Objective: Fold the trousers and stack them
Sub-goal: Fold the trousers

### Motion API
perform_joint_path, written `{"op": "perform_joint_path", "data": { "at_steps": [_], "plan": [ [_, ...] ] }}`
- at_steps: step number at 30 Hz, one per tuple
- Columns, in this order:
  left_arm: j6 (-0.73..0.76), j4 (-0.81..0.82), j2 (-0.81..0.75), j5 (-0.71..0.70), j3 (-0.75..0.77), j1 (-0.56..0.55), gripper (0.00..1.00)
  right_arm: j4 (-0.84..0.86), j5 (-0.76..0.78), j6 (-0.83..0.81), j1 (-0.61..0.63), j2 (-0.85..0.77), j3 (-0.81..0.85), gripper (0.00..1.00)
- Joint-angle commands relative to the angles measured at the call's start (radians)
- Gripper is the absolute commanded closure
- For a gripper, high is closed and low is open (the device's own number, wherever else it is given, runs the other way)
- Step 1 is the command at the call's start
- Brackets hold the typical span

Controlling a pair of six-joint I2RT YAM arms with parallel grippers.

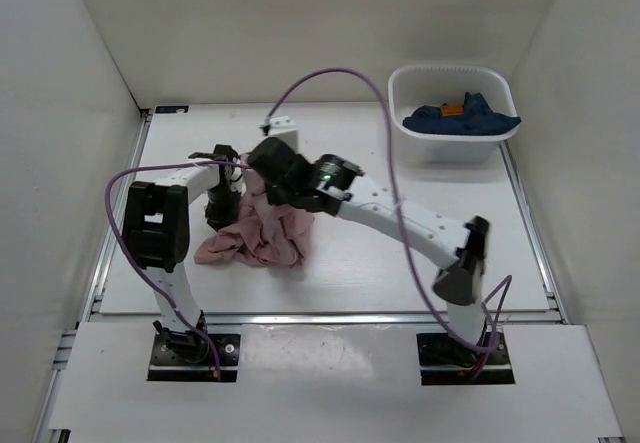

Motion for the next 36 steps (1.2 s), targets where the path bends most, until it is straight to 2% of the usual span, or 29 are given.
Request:
{"op": "perform_joint_path", "data": {
  "at_steps": [1,3,4,6,10,13,17,18,21,23,26,31,32,35,36],
  "plan": [
    [-0.001,0.041,-0.081,-0.157,0.012,-0.003,0.63,-0.027,0.090,0.031,-0.109,-0.271,-0.216,1.00],
    [-0.001,0.041,-0.107,-0.194,0.030,0.007,0.57,-0.083,0.101,0.040,-0.188,-0.375,-0.327,1.00],
    [-0.001,0.041,-0.107,-0.194,0.031,0.020,0.54,-0.084,0.101,0.040,-0.189,-0.405,-0.352,1.00],
    [-0.001,0.041,-0.116,-0.204,0.043,0.020,0.42,-0.153,0.063,0.002,-0.268,-0.475,-0.389,1.00],
    [-0.001,0.005,-0.105,-0.170,0.080,0.020,0.29,-0.289,0.053,-0.081,-0.414,-0.548,-0.401,1.00],
    [-0.001,-0.006,-0.073,-0.115,0.101,-0.020,0.25,-0.326,0.067,-0.126,-0.454,-0.560,-0.369,1.00],
    [-0.001,-0.051,-0.012,0.037,0.130,-0.080,0.23,-0.265,-0.037,-0.144,-0.441,-0.491,-0.343,1.00],
    [-0.001,-0.051,0.016,0.101,0.156,-0.091,0.23,-0.237,-0.099,-0.144,-0.413,-0.433,-0.332,1.00],
    [-0.001,-0.074,0.057,0.216,0.198,-0.138,0.22,-0.187,-0.123,-0.144,-0.365,-0.308,-0.321,1.00],
    [-0.001,-0.083,0.091,0.229,0.218,-0.160,0.22,-0.165,-0.169,-0.094,-0.345,-0.243,-0.321,1.00],
    [-0.001,-0.094,0.125,0.229,0.228,-0.169,0.22,-0.113,-0.151,-0.007,-0.319,-0.099,-0.289,1.00],
    [-0.001,-0.085,0.162,0.238,0.228,-0.169,0.22,-0.032,-0.114,0.057,-0.256,0.052,-0.105,1.00],
    [-0.001,-0.085,0.192,0.273,0.218,-0.169,0.32,0.020,-0.093,0.075,-0.231,0.090,-0.064,1.00],
    [-0.001,-0.085,0.205,0.301,0.227,-0.169,0.46,0.062,-0.076,0.087,-0.210,0.090,-0.082,1.00],
    [-0.001,-0.085,0.205,0.301,0.227,-0.169,0.46,0.073,-0.076,0.087,-0.210,0.090,-0.091,1.00]
  ]
}}
